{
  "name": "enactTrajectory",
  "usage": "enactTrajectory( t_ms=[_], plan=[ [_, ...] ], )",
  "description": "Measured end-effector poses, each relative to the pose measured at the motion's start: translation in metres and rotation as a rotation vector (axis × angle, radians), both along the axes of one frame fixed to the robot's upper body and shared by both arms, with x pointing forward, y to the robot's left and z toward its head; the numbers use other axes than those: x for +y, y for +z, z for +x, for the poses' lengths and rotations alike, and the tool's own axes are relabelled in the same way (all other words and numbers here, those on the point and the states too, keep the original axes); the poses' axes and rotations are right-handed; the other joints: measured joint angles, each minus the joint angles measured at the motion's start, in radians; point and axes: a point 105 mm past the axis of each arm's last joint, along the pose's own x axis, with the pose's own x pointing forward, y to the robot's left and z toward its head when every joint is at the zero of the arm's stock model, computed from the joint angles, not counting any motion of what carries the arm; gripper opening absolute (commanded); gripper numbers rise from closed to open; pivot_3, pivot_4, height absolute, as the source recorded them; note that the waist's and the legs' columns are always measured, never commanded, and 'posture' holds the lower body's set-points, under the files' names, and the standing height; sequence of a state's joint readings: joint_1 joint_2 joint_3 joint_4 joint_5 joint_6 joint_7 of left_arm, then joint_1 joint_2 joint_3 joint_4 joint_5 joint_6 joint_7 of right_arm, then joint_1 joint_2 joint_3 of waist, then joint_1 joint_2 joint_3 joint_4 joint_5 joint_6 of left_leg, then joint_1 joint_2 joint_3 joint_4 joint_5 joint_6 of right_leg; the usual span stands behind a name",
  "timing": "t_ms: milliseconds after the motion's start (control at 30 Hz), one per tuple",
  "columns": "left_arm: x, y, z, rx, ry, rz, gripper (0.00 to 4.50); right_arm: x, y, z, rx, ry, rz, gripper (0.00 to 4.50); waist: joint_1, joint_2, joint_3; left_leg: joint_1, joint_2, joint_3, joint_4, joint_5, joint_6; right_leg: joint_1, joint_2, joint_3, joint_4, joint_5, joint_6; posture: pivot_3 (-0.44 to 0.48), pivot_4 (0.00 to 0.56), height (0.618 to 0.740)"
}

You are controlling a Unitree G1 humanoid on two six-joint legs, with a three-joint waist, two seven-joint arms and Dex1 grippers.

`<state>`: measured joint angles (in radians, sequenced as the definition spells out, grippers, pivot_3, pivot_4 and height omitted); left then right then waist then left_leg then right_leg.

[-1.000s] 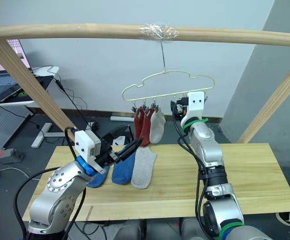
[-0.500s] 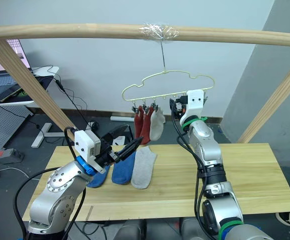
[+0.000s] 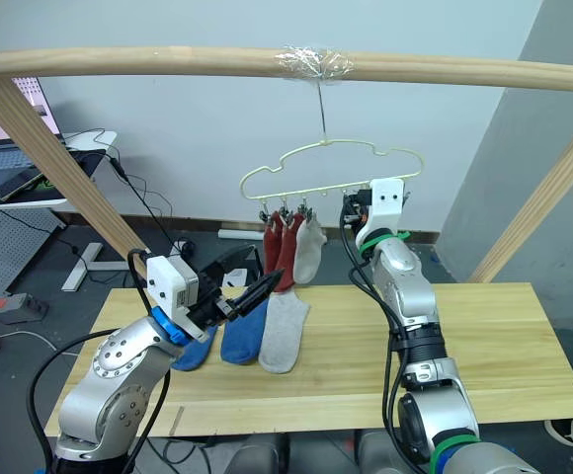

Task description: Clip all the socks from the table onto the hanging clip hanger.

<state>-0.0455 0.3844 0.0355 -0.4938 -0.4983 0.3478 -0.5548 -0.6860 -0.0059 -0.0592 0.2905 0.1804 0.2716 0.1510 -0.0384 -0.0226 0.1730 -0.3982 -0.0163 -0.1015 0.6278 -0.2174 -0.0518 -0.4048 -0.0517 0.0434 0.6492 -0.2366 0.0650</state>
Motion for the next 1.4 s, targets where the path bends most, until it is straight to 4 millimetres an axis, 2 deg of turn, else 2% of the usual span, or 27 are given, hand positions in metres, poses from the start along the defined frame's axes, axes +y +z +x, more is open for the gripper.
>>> enactTrajectory(
  t_ms=[100,267,367,400,533,633,933,1100,1200,1300,1400],
  plan=[
    [-0.001,0.0,0.0,-0.002,-0.001,-0.006,3.79,0.0,0.001,0.0,-0.002,-0.001,0.003,0.01,0.0,0.0,0.0,0.0,0.0,0.0,0.0,0.0,0.0,0.0,0.0,0.0,0.0,0.0,0.0,0.019,0.122,0.74],
    [0.002,-0.007,0.004,0.016,0.032,0.014,3.79,-0.004,0.0,0.001,0.03,0.001,0.066,0.01,0.0,0.0,0.0,0.0,0.0,0.0,0.0,0.0,0.0,0.0,0.0,0.0,0.0,0.0,0.0,0.014,0.12,0.74],
    [0.006,-0.034,0.014,0.121,0.093,0.059,3.79,-0.001,0.001,-0.003,0.079,0.038,0.09,0.01,0.0,0.0,0.0,0.0,0.0,0.0,0.0,0.0,0.0,0.0,0.0,0.0,0.0,0.0,0.0,0.002,0.122,0.74],
    [0.007,-0.053,0.018,0.19,0.116,0.089,3.79,-0.001,0.001,-0.005,0.104,0.059,0.086,0.01,0.0,0.0,0.0,0.0,0.0,0.0,0.0,0.0,0.0,0.0,0.0,0.0,0.0,0.0,0.0,-0.015,0.122,0.74],
    [0.011,-0.104,0.027,0.345,0.186,0.149,3.79,-0.008,0.004,-0.011,0.133,0.08,0.046,0.01,-0.003,0.0,0.0,0.0,0.0,0.0,0.0,0.0,0.0,0.0,0.0,0.0,0.0,0.0,0.0,-0.038,0.126,0.74],
    [0.009,-0.134,0.032,0.414,0.209,0.201,3.79,-0.011,0.003,-0.016,0.15,0.096,0.039,0.01,-0.004,0.0,0.0,0.0,0.0,-0.001,0.0,0.0,0.0,0.0,0.0,0.0,0.0,0.0,0.0,-0.07,0.131,0.74],
    [0.008,-0.169,0.064,0.436,0.268,0.306,3.79,-0.009,0.005,-0.029,0.172,0.089,0.043,0.01,-0.021,0.001,0.0,-0.001,0.0,0.0,0.0,0.0,0.0,0.0,0.0,0.0,0.0,0.0,0.0,-0.123,0.156,0.74],
    [0.004,-0.198,0.061,0.533,0.24,0.328,3.79,-0.01,0.008,-0.034,0.173,0.079,0.035,0.01,-0.03,0.001,0.0,-0.001,0.0,0.0,0.0,0.0,0.0,0.0,0.0,0.0,-0.001,0.0,0.001,-0.141,0.17,0.74],
    [0.003,-0.199,0.064,0.527,0.217,0.351,3.79,-0.01,0.008,-0.034,0.18,0.076,0.031,0.01,-0.033,0.001,0.0,0.0,0.0,-0.001,0.0,0.0,0.0,0.0,0.0,-0.001,0.0,0.0,0.001,-0.14,0.172,0.74],
    [0.003,-0.201,0.064,0.501,0.196,0.423,3.24,-0.011,0.009,-0.035,0.18,0.073,0.03,0.0,-0.038,0.001,0.0,0.0,0.0,-0.001,0.001,0.0,0.001,0.001,0.0,-0.001,0.0,-0.001,0.003,-0.136,0.177,0.74],
    [0.001,-0.203,0.063,0.468,0.166,0.488,2.41,-0.011,0.009,-0.035,0.179,0.073,0.03,0.0,-0.043,0.001,0.0,0.0,0.0,-0.001,0.0,0.0,0.001,0.001,0.0,0.0,0.0,-0.002,0.005,-0.135,0.175,0.74]
  ],
)
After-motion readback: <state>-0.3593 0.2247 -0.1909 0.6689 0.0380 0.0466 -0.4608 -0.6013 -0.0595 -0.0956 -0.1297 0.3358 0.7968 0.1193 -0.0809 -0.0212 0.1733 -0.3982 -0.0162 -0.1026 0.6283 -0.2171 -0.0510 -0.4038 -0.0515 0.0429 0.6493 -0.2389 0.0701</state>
